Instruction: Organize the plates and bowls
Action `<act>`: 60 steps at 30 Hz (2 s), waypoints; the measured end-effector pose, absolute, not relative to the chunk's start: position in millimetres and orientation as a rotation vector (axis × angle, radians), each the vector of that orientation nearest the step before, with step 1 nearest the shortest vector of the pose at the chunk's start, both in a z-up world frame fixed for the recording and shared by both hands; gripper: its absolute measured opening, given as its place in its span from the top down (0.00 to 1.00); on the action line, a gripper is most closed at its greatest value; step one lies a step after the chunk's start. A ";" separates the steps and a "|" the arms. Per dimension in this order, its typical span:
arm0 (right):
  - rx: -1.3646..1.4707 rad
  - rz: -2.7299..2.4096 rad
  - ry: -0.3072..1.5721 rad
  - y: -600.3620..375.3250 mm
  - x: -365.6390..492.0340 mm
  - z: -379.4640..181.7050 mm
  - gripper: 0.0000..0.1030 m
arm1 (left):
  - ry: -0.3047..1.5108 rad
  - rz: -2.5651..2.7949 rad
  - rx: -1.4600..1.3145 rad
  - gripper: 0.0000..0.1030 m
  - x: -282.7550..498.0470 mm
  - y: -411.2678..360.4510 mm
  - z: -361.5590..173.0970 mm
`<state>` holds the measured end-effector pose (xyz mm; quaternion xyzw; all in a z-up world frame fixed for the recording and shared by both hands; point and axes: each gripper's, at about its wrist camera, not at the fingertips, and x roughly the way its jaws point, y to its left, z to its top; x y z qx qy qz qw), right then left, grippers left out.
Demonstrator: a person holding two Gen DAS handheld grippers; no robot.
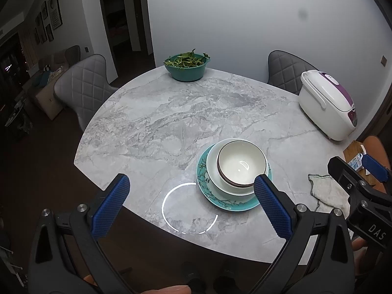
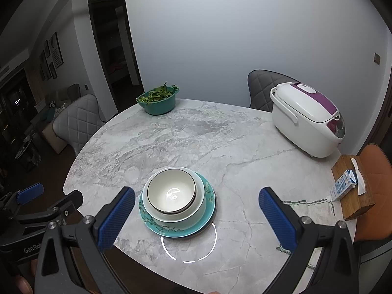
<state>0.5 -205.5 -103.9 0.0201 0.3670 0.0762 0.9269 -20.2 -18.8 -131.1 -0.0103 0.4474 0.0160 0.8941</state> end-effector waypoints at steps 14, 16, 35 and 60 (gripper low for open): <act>0.051 0.119 0.763 -208.1 -8.2 -105.5 0.00 | 0.902 0.049 -0.010 0.00 -25.6 -19.9 -124.6; 0.050 0.118 0.761 -207.3 -7.9 -104.8 0.00 | 0.902 0.046 -0.015 0.00 -24.4 -18.2 -124.1; 0.044 0.129 0.772 -206.5 -1.4 -105.2 0.00 | 0.895 0.066 -0.012 0.00 -24.0 -18.6 -121.6; 0.033 0.134 0.764 -202.5 -1.3 -104.1 0.00 | 0.896 0.078 -0.008 0.00 -23.2 -20.8 -117.3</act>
